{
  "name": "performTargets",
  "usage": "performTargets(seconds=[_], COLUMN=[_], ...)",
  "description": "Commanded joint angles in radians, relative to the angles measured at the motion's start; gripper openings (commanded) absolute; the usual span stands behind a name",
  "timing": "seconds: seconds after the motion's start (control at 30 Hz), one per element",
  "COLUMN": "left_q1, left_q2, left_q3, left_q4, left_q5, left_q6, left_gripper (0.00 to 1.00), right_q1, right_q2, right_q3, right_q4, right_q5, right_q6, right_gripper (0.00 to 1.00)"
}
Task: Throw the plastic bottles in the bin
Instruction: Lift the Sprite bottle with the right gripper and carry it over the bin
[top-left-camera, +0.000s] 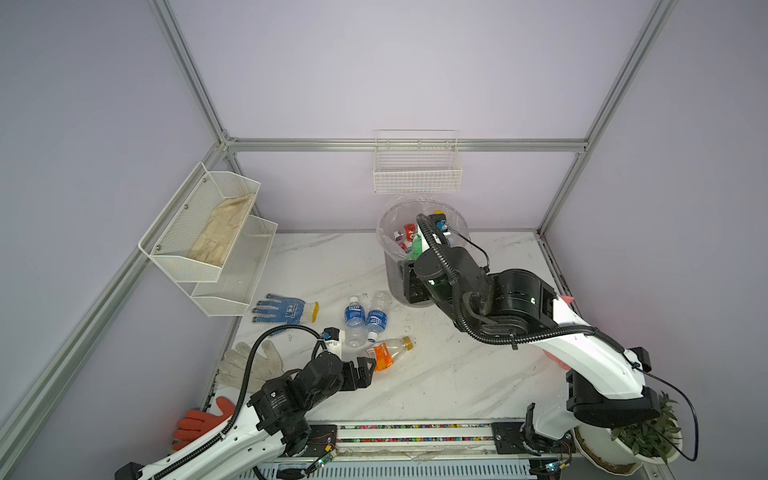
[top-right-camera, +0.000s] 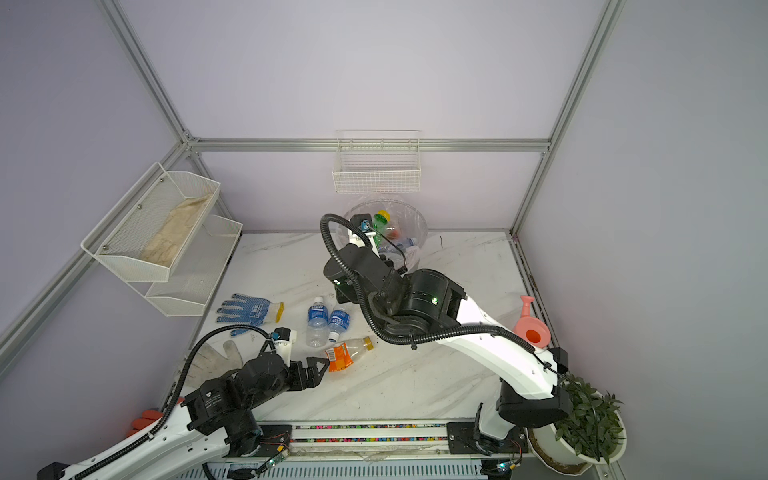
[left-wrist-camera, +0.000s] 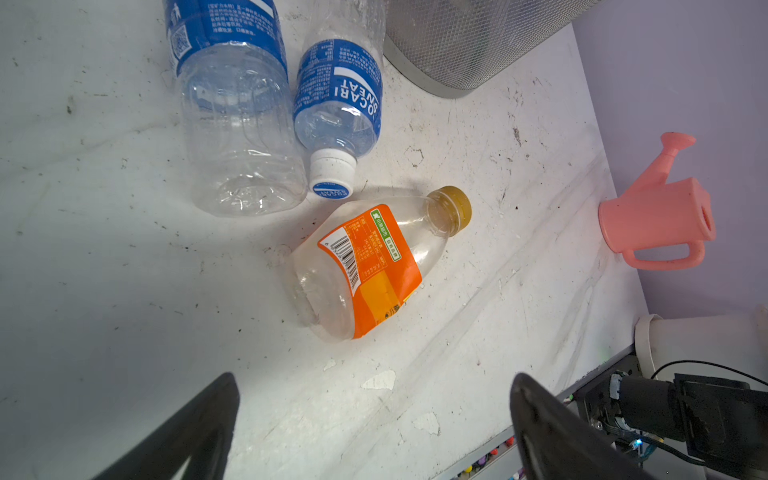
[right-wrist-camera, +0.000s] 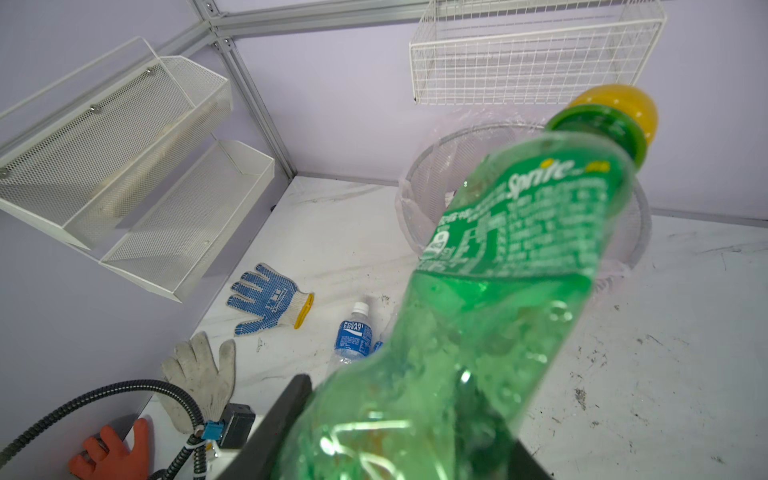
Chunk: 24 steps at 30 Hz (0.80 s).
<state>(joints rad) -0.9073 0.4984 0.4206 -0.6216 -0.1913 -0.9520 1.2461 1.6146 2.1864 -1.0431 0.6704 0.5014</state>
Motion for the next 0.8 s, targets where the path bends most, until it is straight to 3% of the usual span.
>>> performTargets(seconds=[0.0,0.43,0.77], left_q1=[-0.014,-0.072,-0.101], left_q2=[0.009,0.102,0.153], left_q3=[-0.037,-0.037,-0.026], left_q4=[0.044,0.096,0.126], left_q5=[-0.027,-0.058,-0.073], left_q6=[-0.028,-0.042,-0.045], left_gripper=[1.00,1.00,1.00], right_q1=[0.008,0.012,0.010], right_q2=[0.020,-0.025,-0.081], right_q3=[0.070,0.164,0.071], right_q4=[-0.040,0.023,0.084], right_q5=[0.068,0.150,0.139], right_q6=[-0.066,-0.147,-0.154], right_gripper=[0.00,0.00,0.00])
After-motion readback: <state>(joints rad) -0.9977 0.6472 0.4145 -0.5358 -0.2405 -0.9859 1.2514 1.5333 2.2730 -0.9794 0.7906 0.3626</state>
